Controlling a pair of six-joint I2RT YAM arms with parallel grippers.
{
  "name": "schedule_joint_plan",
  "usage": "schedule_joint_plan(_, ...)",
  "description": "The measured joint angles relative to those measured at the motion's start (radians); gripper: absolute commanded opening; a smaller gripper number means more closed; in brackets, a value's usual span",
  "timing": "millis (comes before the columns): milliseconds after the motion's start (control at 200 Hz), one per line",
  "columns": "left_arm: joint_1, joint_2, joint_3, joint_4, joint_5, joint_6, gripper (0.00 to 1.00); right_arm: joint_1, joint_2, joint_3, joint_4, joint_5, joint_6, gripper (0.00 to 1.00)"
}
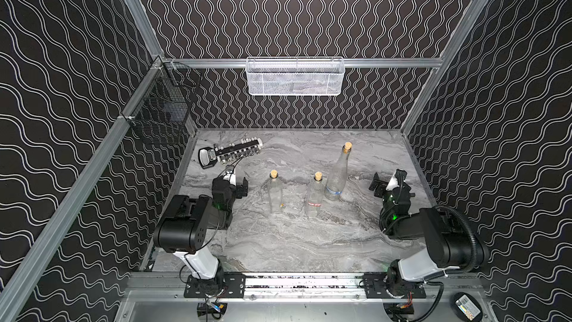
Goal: Remove the label from the bottle
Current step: Adjust the bottle at the center of the board.
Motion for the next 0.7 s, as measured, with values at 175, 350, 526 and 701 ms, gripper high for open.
schedule_joint_plan(175, 0.000, -0.002, 0.000, 0.000, 0.000, 0.000, 0.99, 0.000, 0.000, 0.000, 0.000, 0.000, 0.000, 1.00)
schedule_joint_plan(350, 0.000, -0.002, 0.000, -0.001, 0.006, 0.000, 0.99, 0.000, 0.000, 0.000, 0.000, 0.000, 0.003, 1.00)
schedule_joint_plan(526, 0.006, -0.002, 0.000, -0.003, 0.012, 0.000, 0.99, 0.000, 0.000, 0.000, 0.000, 0.000, 0.003, 1.00)
schedule_joint_plan(701, 0.014, -0.002, 0.000, -0.004, 0.021, 0.000, 0.99, 0.000, 0.000, 0.000, 0.000, 0.000, 0.003, 1.00)
